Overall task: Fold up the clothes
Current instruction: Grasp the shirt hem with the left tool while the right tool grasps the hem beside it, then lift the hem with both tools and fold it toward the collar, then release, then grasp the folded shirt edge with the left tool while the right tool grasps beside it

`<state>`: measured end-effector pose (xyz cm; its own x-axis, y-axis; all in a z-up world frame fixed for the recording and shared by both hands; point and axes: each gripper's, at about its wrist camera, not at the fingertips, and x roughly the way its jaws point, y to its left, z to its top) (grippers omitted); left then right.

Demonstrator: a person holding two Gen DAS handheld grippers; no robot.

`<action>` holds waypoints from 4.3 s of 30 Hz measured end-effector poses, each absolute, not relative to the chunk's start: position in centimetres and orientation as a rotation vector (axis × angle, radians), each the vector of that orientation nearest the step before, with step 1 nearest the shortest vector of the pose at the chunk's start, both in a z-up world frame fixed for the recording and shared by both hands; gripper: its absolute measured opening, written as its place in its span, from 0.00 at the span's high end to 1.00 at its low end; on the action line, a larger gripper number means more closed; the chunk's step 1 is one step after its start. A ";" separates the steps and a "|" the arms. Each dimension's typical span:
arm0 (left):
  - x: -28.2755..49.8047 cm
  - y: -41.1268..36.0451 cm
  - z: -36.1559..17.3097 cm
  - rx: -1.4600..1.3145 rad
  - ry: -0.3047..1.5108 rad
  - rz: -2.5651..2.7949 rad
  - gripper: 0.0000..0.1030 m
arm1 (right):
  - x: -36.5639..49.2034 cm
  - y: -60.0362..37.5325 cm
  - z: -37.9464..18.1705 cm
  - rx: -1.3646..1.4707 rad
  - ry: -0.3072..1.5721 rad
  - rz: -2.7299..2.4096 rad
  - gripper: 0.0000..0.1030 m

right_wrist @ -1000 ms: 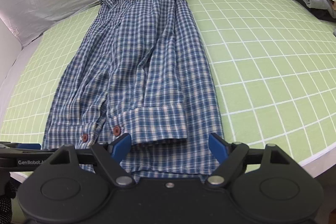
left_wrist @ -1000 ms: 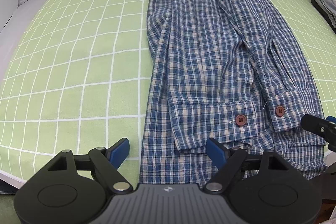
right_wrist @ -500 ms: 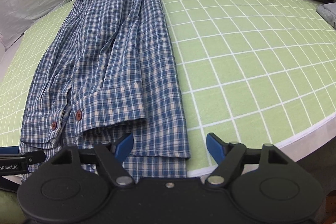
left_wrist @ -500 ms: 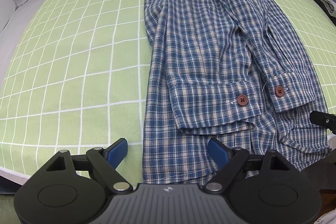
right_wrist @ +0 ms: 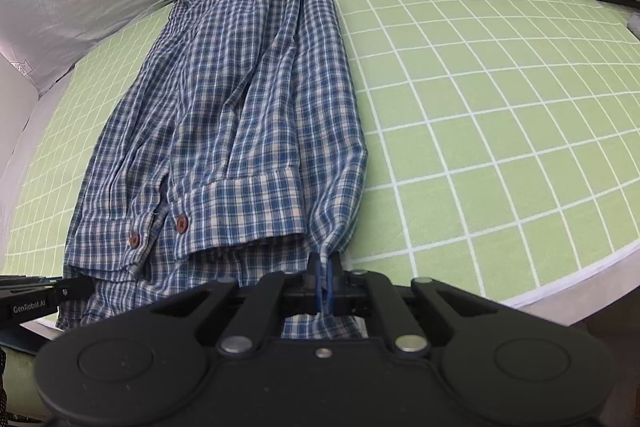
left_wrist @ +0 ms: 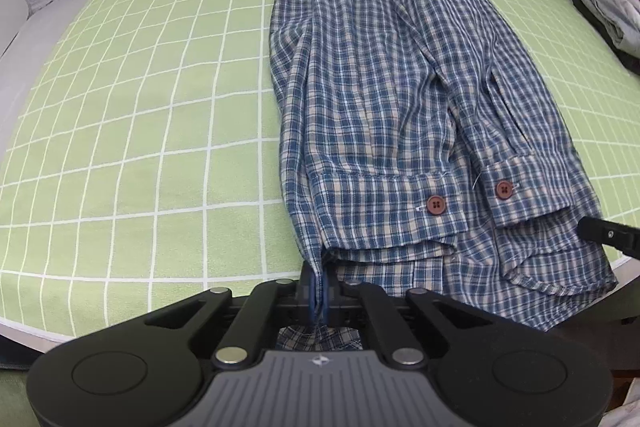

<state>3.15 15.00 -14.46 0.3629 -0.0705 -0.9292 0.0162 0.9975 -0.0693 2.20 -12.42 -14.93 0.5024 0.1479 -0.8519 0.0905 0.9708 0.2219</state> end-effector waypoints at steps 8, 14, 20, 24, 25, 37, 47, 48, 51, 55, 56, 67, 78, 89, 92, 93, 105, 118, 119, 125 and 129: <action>4.7 15.8 -9.4 -0.167 1.088 -0.042 0.97 | 4.2 -13.0 -10.8 0.261 0.896 0.067 0.97; 9.2 15.5 -6.9 -0.244 0.994 -0.030 0.97 | 7.8 -13.7 -8.9 0.260 0.815 0.078 0.97; 13.2 15.5 -5.6 -0.285 0.938 -0.005 0.97 | 12.6 -14.3 -8.2 0.252 0.775 0.085 0.97; 16.3 15.8 -5.7 -0.314 0.930 0.008 0.97 | 16.5 -14.2 -9.3 0.250 0.800 0.090 0.97; 17.2 15.9 -5.9 -0.324 0.932 0.009 0.97 | 17.4 -14.2 -9.6 0.249 0.807 0.091 0.97; 31.0 20.0 -13.6 -0.424 1.063 0.063 0.97 | 30.0 -14.1 -14.9 0.251 0.942 0.091 0.97; 32.8 20.2 -14.1 -0.426 1.026 0.092 0.77 | 33.1 -14.4 -16.5 0.259 0.952 0.076 0.82; 32.4 20.3 -13.6 -0.420 1.014 0.096 0.68 | 32.7 -14.7 -16.0 0.267 0.934 0.064 0.66; 30.5 20.9 -12.0 -0.417 0.965 0.125 0.51 | 30.8 -15.6 -14.4 0.267 0.877 0.014 0.43; 27.1 22.2 -10.4 -0.428 0.924 0.157 0.48 | 27.6 -16.1 -13.1 0.262 0.854 -0.025 0.24; 26.3 22.4 -10.3 -0.427 0.930 0.155 0.48 | 27.1 -15.8 -13.2 0.264 0.860 -0.011 0.24; 23.6 17.5 -13.0 -0.303 1.053 -0.050 0.47 | 24.3 -12.6 -13.4 0.234 0.868 0.126 0.69; 33.2 16.5 -16.5 -0.259 1.073 -0.002 0.43 | 34.3 -10.6 -17.2 0.199 0.935 0.136 0.69; 34.6 20.2 -15.0 -0.354 1.025 0.121 0.30 | 36.2 -12.3 -16.1 0.170 0.874 -0.037 0.19; 31.5 20.9 -14.1 -0.402 1.034 0.116 0.24 | 33.0 -12.6 -15.6 0.214 0.900 -0.055 0.14; 30.3 20.9 -14.0 -0.414 1.042 0.117 0.23 | 31.8 -12.6 -15.6 0.229 0.912 -0.065 0.12; 22.0 21.3 -16.6 -0.702 1.158 0.080 0.22 | 22.3 -14.1 -17.1 0.531 1.035 -0.108 0.09; 21.2 22.3 -18.5 -1.029 1.117 0.031 0.87 | 20.9 -15.6 -18.0 0.743 1.007 -0.026 0.90; 20.8 22.3 -18.2 -1.029 1.107 0.030 0.89 | 20.6 -15.7 -17.7 0.739 1.001 -0.020 0.91; 17.1 21.0 -16.6 -0.954 1.083 0.028 0.91 | 17.6 -15.6 -16.0 0.666 0.991 0.010 0.92; 12.8 20.6 -16.7 -0.960 1.109 0.048 0.91 | 13.7 -16.0 -15.6 0.625 1.018 0.027 0.92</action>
<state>12.76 20.59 -16.70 0.4864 -0.4109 -0.7711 -0.4760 0.6155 -0.6282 13.67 -16.04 -15.58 0.5402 0.3030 -0.7851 0.2614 0.8264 0.4988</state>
